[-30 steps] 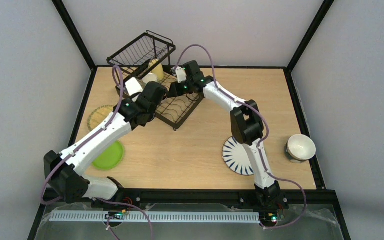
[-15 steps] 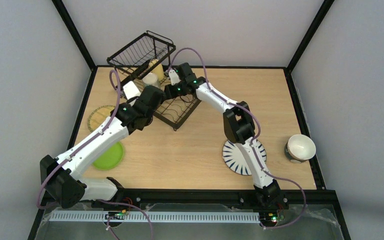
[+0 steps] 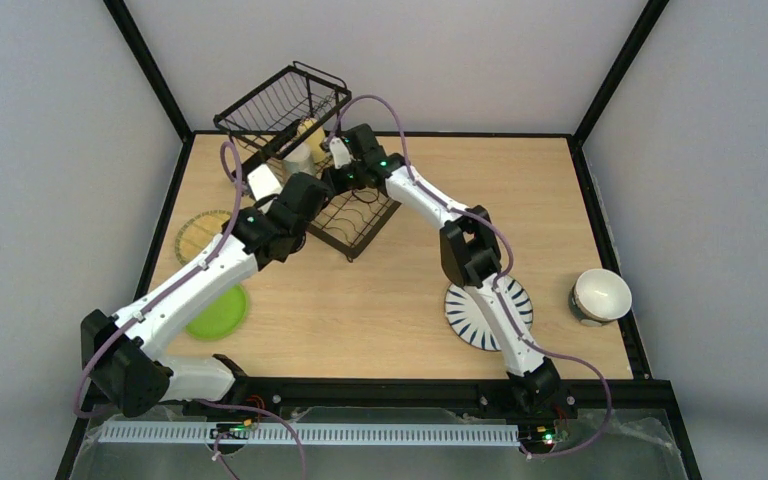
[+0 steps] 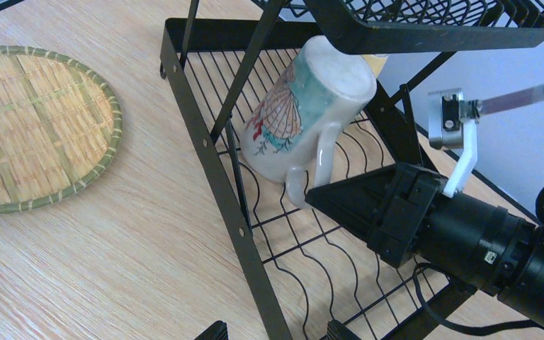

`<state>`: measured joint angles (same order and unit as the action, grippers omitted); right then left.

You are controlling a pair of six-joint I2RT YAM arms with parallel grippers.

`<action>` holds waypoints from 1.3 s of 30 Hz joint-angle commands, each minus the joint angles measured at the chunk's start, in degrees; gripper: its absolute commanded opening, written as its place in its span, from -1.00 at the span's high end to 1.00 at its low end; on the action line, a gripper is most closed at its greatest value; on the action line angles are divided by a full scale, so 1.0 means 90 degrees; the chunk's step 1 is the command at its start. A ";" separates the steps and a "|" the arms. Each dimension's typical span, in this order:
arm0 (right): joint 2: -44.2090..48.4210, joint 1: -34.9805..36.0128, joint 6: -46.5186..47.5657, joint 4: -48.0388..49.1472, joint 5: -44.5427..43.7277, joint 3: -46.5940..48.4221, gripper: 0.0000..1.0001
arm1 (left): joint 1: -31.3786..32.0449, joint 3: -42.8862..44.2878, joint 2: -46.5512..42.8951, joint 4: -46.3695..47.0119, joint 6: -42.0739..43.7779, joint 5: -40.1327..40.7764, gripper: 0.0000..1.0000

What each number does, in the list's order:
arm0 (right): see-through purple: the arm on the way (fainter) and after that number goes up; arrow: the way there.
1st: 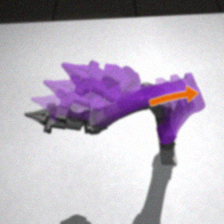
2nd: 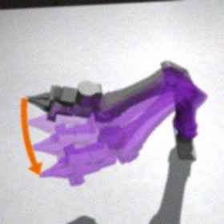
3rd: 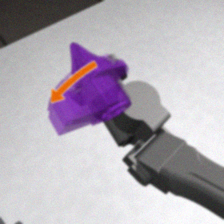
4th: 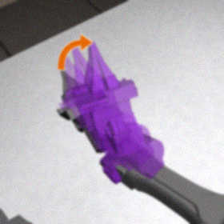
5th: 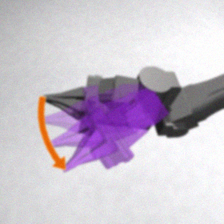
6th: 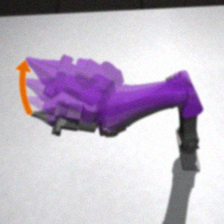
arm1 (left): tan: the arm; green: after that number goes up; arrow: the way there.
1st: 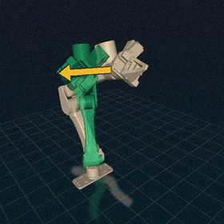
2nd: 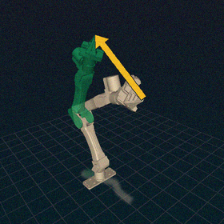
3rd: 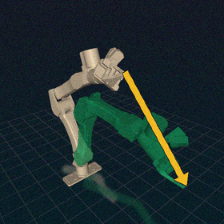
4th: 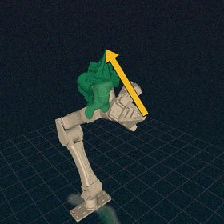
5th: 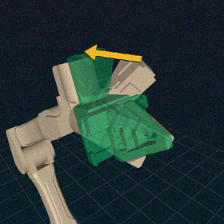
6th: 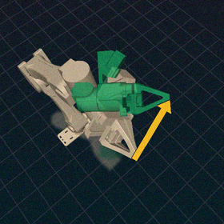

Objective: Load the mixed dishes into the dish rack
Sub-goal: Move the cup to the dish rack.

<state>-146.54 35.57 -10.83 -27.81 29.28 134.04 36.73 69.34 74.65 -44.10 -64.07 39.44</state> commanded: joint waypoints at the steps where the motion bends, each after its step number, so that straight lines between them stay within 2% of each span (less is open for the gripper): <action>1: -0.0351 0.0036 -0.0226 -0.0028 0.0028 0.0427 0.23 | 0.0028 -0.0140 -0.0162 0.0048 -0.0078 0.0023 -0.58; 29: -0.1179 0.0051 -0.0539 0.0694 -0.0092 0.1109 0.24 | 0.0023 -0.0648 -0.0443 0.0417 0.0029 -0.0059 -0.58; 31: -0.1241 0.0051 -0.0556 0.0725 -0.0054 0.1145 0.19 | 0.0022 -0.0670 -0.0443 0.0421 0.0022 -0.0045 -0.58; 37: -0.1274 0.0051 -0.0507 0.0730 0.0007 0.1152 -0.29 | 0.0028 -0.0701 -0.0436 0.0458 -0.0016 -0.0008 -0.58; 39: -0.1239 0.0051 -0.0465 0.0700 -0.0001 0.1152 -0.34 | 0.0022 -0.0729 -0.0443 0.0470 -0.0042 -0.0014 -0.58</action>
<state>-155.92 36.34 -15.66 -20.08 30.17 143.00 36.73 63.86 71.66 -40.66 -64.03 38.00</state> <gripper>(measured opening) 0.650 0.791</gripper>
